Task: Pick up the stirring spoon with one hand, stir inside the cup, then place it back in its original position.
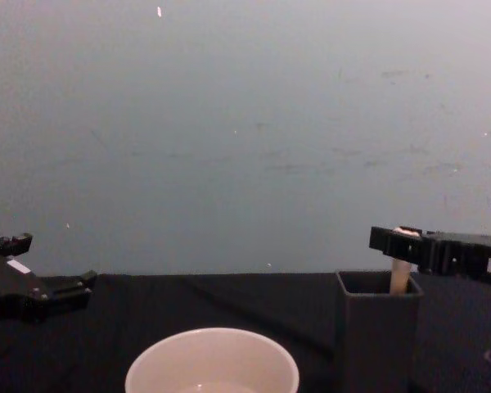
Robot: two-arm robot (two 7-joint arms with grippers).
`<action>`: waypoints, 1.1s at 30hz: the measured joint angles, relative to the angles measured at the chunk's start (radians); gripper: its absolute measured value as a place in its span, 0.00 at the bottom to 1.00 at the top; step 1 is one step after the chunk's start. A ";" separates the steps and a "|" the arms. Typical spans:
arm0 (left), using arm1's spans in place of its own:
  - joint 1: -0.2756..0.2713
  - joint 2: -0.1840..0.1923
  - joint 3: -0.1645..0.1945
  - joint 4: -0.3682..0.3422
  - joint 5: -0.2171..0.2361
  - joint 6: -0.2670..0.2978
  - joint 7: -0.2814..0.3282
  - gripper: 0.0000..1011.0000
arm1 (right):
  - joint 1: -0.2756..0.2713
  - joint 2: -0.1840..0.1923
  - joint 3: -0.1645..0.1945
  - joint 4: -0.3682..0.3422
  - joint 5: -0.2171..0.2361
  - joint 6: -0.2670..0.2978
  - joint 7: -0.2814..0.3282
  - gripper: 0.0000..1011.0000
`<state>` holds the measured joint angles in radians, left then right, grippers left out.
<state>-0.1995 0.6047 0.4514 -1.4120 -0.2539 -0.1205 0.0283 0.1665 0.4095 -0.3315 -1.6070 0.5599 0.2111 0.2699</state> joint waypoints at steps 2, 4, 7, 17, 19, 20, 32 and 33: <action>0.000 0.000 0.000 0.000 0.000 0.000 0.000 0.99 | 0.000 0.000 0.000 0.000 0.000 0.000 0.000 0.44; 0.000 0.000 0.000 0.000 0.000 0.000 0.000 0.99 | 0.000 0.000 0.000 0.000 0.000 0.000 0.000 0.50; 0.000 0.000 0.000 0.000 0.000 0.000 0.000 0.99 | 0.000 0.000 0.000 0.000 0.001 -0.001 0.000 0.59; 0.000 0.000 0.000 0.000 0.000 0.000 0.000 0.99 | 0.000 0.000 0.000 0.000 0.001 -0.001 0.000 0.91; 0.000 0.000 0.000 0.000 0.000 0.000 0.000 0.99 | 0.000 0.000 0.000 0.000 0.001 -0.001 0.000 0.94; 0.000 0.000 0.000 0.000 0.000 0.000 0.000 0.99 | -0.001 0.000 0.000 -0.001 0.000 -0.002 -0.001 0.97; 0.000 0.000 0.000 0.000 0.000 0.000 0.000 0.99 | -0.008 -0.054 0.062 -0.029 -0.004 -0.086 -0.062 0.99; 0.000 0.000 0.000 0.000 0.000 0.000 0.000 0.99 | -0.008 -0.060 0.067 -0.030 -0.007 -0.096 -0.072 0.99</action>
<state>-0.1995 0.6047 0.4514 -1.4120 -0.2539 -0.1205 0.0283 0.1585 0.3491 -0.2641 -1.6368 0.5526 0.1155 0.1982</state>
